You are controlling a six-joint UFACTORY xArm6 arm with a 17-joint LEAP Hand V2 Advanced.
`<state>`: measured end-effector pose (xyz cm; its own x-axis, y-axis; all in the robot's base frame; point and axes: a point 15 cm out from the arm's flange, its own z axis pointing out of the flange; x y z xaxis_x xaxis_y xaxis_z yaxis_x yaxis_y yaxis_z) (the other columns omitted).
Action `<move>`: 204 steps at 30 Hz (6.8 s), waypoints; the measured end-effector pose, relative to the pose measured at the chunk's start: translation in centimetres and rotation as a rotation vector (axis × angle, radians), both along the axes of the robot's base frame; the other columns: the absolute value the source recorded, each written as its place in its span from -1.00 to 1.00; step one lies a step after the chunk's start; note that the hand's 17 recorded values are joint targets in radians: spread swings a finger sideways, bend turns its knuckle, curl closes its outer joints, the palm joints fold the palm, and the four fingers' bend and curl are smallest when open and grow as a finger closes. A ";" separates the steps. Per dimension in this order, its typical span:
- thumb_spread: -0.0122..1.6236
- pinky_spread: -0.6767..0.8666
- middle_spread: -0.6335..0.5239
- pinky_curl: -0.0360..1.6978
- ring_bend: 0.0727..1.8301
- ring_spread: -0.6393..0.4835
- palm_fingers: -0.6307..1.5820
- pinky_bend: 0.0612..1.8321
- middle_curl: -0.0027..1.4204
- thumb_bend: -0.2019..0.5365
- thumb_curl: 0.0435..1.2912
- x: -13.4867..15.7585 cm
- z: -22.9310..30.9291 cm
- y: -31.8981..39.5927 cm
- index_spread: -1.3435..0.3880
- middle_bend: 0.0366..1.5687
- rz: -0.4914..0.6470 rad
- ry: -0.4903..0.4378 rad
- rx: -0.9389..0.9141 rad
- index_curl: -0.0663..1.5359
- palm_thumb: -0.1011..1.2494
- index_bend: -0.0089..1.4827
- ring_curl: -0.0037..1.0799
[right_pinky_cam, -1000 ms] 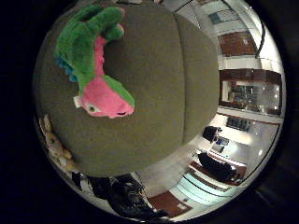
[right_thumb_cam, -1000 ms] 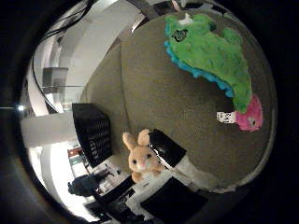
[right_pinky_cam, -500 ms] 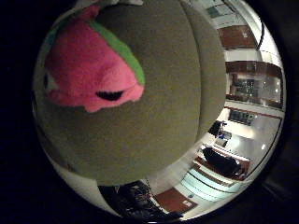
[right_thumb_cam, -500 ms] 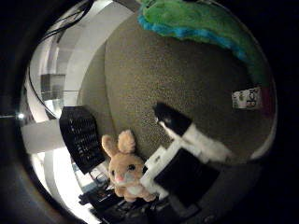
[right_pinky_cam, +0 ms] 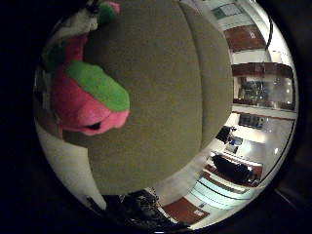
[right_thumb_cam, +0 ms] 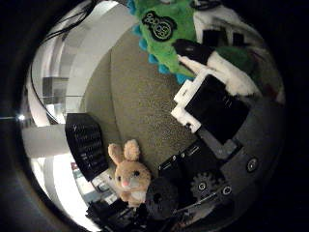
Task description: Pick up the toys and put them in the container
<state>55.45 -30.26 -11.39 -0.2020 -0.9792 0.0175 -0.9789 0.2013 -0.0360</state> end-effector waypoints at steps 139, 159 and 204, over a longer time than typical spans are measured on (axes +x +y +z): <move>0.35 0.08 -0.18 -0.47 0.02 -0.19 -0.13 0.03 -0.34 -0.51 -0.42 -10.3 30.1 31.4 0.04 -0.18 0.472 -0.069 0.014 -0.30 0.12 -0.53 -0.23; 0.37 0.40 0.16 -0.79 -0.42 0.38 -0.28 -0.09 -0.50 -0.51 -0.48 -17.3 14.4 18.6 0.17 -0.59 0.315 0.098 0.061 -0.42 0.04 -0.64 -0.53; 0.36 0.44 0.26 -0.96 -0.59 0.50 -0.23 -0.18 -0.52 -0.52 -0.54 -18.3 -1.5 20.2 0.21 -0.79 0.331 0.124 0.066 -0.52 -0.02 -0.76 -0.59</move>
<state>37.17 -10.05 -12.92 0.1257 -0.9911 -0.0429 -0.9876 -0.1291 0.0897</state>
